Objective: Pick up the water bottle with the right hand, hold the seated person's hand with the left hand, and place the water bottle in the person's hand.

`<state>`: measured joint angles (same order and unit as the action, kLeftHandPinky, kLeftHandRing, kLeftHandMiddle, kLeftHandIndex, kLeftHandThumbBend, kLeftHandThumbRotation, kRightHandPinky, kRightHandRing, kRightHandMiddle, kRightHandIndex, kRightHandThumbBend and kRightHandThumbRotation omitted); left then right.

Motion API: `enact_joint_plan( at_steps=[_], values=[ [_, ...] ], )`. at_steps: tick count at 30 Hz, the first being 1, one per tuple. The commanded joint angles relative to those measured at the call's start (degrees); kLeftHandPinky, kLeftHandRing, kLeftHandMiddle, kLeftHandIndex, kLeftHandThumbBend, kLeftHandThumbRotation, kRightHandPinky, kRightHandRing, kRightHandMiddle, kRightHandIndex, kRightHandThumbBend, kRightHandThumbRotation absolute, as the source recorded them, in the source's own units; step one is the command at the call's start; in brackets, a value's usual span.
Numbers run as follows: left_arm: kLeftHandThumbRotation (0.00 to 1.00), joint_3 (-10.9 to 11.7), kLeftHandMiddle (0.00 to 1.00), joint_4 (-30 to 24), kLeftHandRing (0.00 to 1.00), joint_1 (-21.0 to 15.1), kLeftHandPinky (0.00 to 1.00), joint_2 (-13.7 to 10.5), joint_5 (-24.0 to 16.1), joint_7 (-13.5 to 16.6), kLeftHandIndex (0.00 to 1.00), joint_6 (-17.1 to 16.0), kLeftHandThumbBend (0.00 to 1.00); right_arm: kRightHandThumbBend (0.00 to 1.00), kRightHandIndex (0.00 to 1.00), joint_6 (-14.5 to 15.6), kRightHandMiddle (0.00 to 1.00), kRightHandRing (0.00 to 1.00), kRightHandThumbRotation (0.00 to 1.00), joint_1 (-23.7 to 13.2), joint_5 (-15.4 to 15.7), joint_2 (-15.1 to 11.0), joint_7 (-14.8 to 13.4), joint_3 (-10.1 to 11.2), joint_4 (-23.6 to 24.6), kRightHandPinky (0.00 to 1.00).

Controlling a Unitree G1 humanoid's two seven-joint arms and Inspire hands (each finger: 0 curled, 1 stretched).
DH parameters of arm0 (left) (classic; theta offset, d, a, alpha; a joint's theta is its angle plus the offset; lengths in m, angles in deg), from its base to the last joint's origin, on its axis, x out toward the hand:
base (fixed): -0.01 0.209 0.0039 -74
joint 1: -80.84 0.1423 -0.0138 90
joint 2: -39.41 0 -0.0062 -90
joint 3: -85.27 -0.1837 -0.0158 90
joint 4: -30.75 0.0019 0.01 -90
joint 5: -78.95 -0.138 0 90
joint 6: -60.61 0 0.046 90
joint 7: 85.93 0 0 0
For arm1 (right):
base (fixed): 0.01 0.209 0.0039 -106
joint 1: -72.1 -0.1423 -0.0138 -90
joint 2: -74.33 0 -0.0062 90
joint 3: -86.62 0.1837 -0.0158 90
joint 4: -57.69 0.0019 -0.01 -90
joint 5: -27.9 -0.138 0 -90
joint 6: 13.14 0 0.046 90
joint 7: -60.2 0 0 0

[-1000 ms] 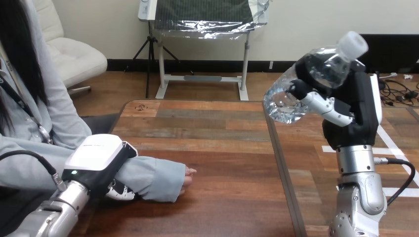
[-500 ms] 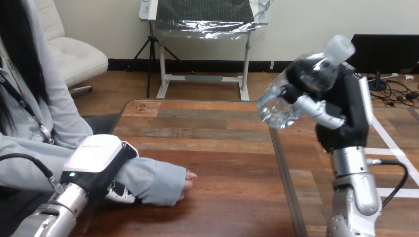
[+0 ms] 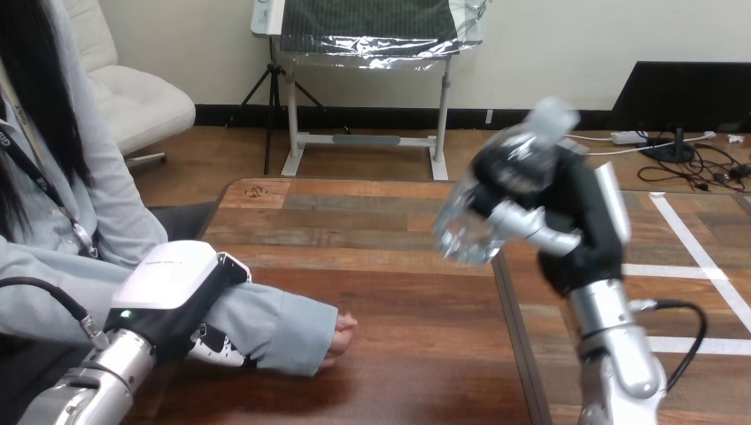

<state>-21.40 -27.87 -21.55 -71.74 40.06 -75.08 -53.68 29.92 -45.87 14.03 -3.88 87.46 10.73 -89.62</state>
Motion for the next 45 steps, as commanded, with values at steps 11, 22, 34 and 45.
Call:
enact_joint_plan(
  at_steps=[11,22,34,45],
  values=[
    [0.00,4.81,0.32,-9.67,0.26,-3.52,0.21,0.45,3.21,0.81,0.31,-1.94,0.84,0.71,0.43,-2.68,0.37,0.29,0.00,-8.18,2.30,0.34,-0.24,-0.83,-5.60,0.26],
    [0.00,6.00,0.32,-13.45,0.25,-2.65,0.21,0.44,3.79,-0.97,0.31,-0.62,0.84,0.71,0.44,-2.76,0.39,0.30,0.00,-8.31,3.56,1.17,0.18,-1.40,-7.76,0.26],
    [0.00,6.65,0.33,-15.00,0.27,-2.53,0.22,1.10,3.75,-1.53,0.32,-0.84,0.85,0.72,0.45,-2.77,0.39,0.30,0.00,-8.10,3.79,2.40,1.89,-1.94,-9.01,0.26],
    [0.00,6.72,0.33,-17.07,0.27,-2.25,0.23,1.76,3.53,-2.26,0.33,0.17,0.86,0.73,0.44,-3.27,0.37,0.28,0.00,-7.21,4.96,3.63,1.76,-3.21,-8.43,0.24]
  ],
)
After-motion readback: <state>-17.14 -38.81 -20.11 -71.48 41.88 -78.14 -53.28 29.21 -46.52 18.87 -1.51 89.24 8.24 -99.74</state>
